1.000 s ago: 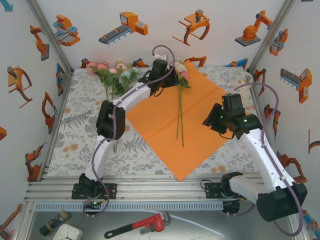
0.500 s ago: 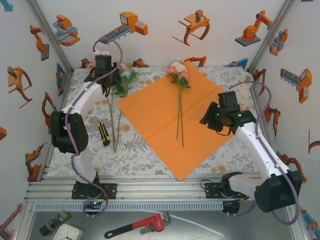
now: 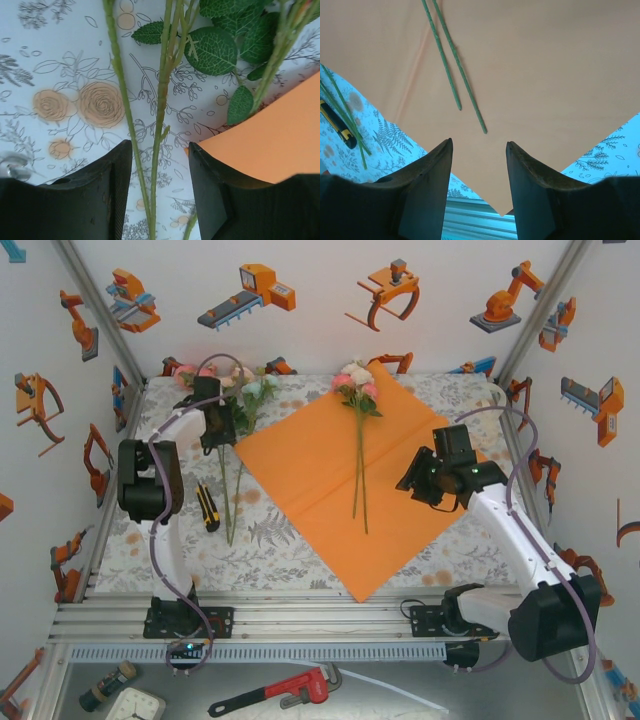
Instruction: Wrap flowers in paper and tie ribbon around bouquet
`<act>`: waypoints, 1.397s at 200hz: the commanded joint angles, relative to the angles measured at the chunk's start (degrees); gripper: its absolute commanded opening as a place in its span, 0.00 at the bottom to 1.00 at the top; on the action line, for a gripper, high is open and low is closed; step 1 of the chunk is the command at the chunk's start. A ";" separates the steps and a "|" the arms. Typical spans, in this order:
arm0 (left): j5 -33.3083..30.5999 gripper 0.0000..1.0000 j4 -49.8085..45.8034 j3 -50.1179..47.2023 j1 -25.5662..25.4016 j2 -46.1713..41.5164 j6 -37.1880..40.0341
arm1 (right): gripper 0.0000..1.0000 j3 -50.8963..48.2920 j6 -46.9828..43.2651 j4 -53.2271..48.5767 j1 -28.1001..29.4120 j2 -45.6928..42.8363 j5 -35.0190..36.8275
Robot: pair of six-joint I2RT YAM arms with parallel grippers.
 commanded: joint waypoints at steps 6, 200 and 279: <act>-0.48 0.43 -3.59 4.33 0.43 1.83 1.84 | 0.46 -0.45 1.09 0.28 -0.36 -1.05 -0.33; 13.13 0.00 3.51 4.29 -9.65 -20.95 -12.56 | 0.48 -0.29 0.09 24.04 6.11 -4.62 -15.69; 14.72 0.00 18.08 25.08 -29.71 4.95 -29.96 | 0.48 -1.38 -2.41 8.47 5.99 -13.98 -0.01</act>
